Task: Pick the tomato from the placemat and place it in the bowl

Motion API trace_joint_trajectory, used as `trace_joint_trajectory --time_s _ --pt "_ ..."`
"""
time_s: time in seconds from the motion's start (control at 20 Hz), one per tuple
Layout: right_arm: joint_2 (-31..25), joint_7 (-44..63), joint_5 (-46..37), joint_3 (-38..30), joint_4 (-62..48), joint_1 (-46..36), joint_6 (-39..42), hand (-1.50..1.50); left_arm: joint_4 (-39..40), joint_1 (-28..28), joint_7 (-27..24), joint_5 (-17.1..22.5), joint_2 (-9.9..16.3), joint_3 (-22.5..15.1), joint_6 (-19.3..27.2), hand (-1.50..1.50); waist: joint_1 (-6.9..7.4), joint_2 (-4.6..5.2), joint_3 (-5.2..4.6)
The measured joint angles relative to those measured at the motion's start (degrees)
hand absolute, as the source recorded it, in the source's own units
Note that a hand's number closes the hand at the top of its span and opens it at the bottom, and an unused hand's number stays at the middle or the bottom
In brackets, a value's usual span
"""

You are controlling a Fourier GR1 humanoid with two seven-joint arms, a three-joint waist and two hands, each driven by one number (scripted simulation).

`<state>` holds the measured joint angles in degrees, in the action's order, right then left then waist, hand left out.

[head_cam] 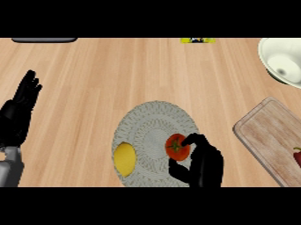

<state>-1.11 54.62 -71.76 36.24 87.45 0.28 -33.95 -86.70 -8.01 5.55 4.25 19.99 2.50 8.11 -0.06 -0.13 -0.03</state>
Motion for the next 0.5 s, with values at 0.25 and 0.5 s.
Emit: trace_joint_trajectory --time_s 0.25,0.5 --pt "-10.42 -9.9 10.74 -1.02 -0.26 -5.62 13.05 1.5 -0.56 -1.24 0.3 0.1 -0.13 -0.61 -0.74 0.0 1.96 0.6 -0.05" --pt "-23.1 -23.55 21.89 -5.57 -0.97 -12.83 26.22 1.5 -0.71 -1.77 0.62 -0.21 -0.58 -1.04 -0.5 0.0 2.38 0.78 0.02"
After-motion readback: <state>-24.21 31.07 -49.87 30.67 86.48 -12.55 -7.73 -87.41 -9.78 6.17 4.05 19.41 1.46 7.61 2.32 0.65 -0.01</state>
